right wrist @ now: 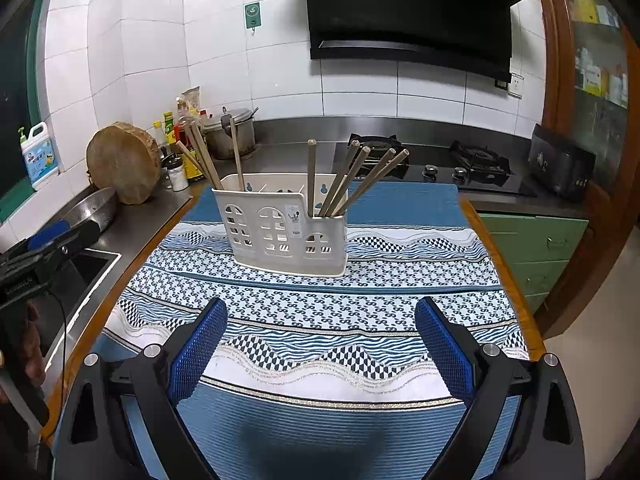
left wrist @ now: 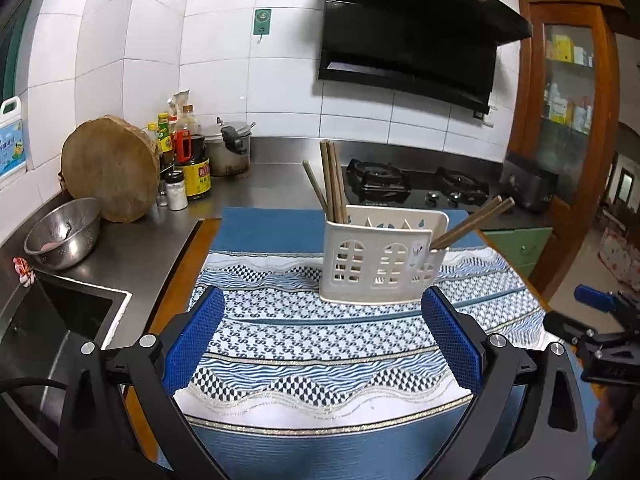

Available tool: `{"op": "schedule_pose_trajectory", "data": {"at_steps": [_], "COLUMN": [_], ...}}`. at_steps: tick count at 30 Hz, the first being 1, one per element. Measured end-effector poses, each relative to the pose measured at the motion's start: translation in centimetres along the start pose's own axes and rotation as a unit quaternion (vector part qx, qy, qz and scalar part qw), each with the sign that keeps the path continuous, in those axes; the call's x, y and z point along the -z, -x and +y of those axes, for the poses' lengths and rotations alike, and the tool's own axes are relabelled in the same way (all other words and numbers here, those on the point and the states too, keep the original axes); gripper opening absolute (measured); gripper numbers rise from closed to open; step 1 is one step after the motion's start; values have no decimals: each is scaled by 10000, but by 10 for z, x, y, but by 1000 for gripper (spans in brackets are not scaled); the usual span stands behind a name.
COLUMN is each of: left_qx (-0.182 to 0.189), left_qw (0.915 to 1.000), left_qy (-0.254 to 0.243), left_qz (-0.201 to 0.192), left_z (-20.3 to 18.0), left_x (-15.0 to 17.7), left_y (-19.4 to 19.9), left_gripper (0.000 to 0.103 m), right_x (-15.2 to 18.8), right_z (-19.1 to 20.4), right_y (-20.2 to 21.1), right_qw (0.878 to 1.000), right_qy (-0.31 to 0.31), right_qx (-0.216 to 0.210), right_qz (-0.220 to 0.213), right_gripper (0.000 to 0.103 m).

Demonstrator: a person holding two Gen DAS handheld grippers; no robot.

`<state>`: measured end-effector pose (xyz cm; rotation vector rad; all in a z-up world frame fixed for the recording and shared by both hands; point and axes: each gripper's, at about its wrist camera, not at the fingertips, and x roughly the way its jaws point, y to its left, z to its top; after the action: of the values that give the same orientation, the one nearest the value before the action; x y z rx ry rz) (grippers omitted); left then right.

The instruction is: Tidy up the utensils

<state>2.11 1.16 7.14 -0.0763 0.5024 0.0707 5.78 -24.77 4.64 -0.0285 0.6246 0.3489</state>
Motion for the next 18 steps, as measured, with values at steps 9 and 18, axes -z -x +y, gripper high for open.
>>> {"op": "schedule_pose_trajectory", "data": {"at_steps": [9, 18], "left_qx": [-87, -80], "left_qw": [9999, 9998], "left_qy": [55, 149], "left_qz": [42, 95], "left_z": [2, 4], "left_x": [8, 15], "left_y": [3, 5], "left_gripper": [98, 98], "right_x": [2, 4], "right_z": [1, 2], "right_y": [1, 0], "right_qw": [10000, 10000], "right_qy": [6, -57], "right_qx": [-8, -24], "right_qz": [-5, 22], "right_gripper": [92, 92]}}
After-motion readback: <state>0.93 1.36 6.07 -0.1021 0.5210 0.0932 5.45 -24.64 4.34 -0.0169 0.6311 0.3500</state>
